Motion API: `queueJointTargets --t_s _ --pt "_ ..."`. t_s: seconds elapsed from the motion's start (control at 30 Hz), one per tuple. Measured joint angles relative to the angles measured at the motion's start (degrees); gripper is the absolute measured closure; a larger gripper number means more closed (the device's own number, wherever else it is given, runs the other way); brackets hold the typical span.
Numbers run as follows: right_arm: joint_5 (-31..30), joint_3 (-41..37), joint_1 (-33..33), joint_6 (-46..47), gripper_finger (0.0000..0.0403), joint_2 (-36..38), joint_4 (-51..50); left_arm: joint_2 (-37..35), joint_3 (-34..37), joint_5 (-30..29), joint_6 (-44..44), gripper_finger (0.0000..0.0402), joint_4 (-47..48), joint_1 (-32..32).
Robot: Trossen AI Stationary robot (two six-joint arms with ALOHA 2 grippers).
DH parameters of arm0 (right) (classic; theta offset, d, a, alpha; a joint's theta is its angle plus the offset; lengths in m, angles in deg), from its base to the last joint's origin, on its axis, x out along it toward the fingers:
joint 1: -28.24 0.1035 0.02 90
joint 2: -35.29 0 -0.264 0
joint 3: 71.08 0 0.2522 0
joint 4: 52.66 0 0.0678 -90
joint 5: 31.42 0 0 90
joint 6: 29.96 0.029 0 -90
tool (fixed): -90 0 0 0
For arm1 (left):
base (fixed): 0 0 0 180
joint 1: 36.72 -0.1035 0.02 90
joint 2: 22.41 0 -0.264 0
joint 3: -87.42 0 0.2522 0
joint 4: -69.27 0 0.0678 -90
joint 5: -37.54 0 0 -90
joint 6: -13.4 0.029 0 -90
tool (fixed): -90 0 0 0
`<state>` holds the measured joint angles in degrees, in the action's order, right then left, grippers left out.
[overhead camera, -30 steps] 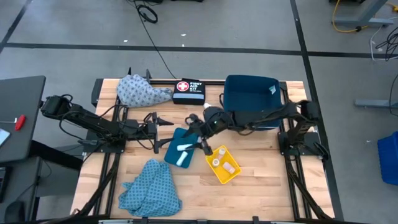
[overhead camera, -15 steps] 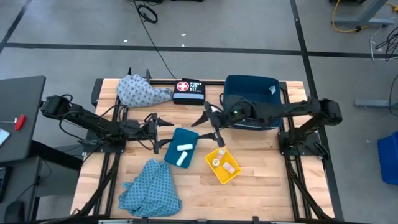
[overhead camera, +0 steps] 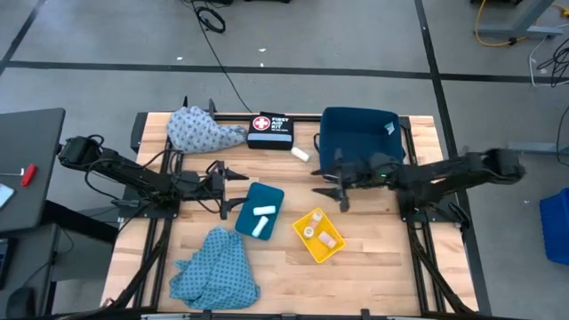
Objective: Pick & place medical supplies in basket/bin
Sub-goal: Put the rolled gauze into the blue bin
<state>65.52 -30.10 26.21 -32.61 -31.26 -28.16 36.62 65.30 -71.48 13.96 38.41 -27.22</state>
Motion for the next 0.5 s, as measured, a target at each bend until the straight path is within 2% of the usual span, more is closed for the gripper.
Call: queueJointTargets --t_s 0.27,0.37,0.5 --pt "-3.1 -14.6 -0.1 1.6 0.0160 19.9 -0.3 0.2 -0.1 1.5 -1.9 0.0071 -0.2 -2.1" --pt "-4.2 -18.9 -0.1 3.0 0.0160 25.5 0.1 0.3 -0.3 2.7 -2.7 0.0071 -0.4 -3.1" --pt "-5.3 -23.4 -0.1 3.5 0.0160 31.7 0.1 1.3 -3.7 4.0 -2.7 0.0071 4.1 -4.5"
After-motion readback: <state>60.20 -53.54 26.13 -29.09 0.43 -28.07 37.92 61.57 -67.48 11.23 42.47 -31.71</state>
